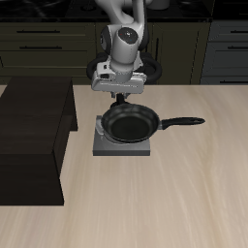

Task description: Place the frypan on the flat stove and turn on the stove

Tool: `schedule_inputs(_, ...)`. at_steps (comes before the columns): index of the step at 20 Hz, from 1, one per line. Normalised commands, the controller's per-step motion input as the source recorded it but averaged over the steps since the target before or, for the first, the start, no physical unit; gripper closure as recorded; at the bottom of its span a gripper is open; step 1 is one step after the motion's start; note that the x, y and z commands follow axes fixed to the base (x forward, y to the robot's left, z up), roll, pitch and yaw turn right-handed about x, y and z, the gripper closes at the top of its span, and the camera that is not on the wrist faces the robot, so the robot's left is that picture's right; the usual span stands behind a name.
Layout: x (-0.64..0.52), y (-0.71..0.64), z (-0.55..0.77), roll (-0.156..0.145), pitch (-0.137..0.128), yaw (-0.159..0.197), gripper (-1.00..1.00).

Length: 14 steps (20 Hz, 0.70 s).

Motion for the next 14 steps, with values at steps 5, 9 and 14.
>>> schedule_inputs(5, 0.0, -0.04, 0.14, -0.003, -0.038, 0.055, 1.0)
schedule_inputs(9, 0.08, -0.08, 0.05, -0.005, 0.001, 0.044, 1.0)
schedule_inputs(14, 0.07, -0.08, 0.08, -0.017, -0.019, 0.021, 1.0)
